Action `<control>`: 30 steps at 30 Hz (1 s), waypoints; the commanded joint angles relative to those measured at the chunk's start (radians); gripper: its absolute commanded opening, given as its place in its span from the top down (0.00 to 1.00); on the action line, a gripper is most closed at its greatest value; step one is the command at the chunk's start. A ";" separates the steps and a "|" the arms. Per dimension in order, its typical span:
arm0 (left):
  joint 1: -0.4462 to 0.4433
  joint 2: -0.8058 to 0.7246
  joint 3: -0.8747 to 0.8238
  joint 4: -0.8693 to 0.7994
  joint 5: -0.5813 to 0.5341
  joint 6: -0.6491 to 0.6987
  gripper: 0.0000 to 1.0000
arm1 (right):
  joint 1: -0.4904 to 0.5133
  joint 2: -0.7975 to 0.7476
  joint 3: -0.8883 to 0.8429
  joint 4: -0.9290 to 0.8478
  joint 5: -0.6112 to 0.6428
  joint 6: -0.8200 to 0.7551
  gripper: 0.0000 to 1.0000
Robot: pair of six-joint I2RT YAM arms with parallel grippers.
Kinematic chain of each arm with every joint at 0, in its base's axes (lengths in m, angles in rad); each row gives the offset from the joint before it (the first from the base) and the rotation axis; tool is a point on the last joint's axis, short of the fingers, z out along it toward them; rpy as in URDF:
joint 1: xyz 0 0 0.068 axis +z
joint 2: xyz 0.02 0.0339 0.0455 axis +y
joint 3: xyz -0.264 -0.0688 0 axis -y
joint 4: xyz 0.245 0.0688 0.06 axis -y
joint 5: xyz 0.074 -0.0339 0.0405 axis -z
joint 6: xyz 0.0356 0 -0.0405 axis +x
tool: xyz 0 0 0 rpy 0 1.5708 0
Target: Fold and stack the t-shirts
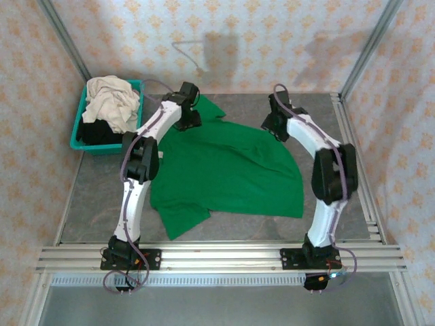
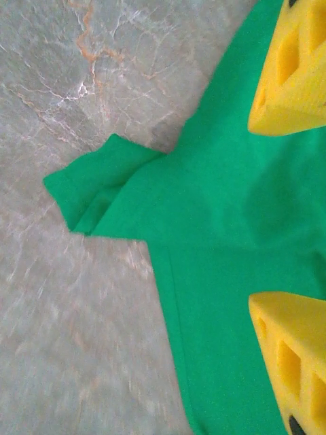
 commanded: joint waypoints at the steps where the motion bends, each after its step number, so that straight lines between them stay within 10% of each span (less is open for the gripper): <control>1: 0.009 0.143 0.172 -0.093 0.028 0.023 0.54 | -0.008 0.129 0.125 -0.135 0.093 -0.079 0.38; 6: 0.024 0.284 0.339 -0.076 0.070 -0.027 0.54 | -0.023 0.277 0.278 -0.216 0.090 -0.108 0.44; 17: 0.111 0.267 0.216 -0.051 0.056 -0.094 0.62 | -0.095 0.143 0.198 -0.200 0.139 -0.152 0.94; 30: 0.142 0.204 0.181 -0.058 0.012 -0.130 0.63 | -0.139 0.182 0.212 -0.279 0.216 -0.117 0.74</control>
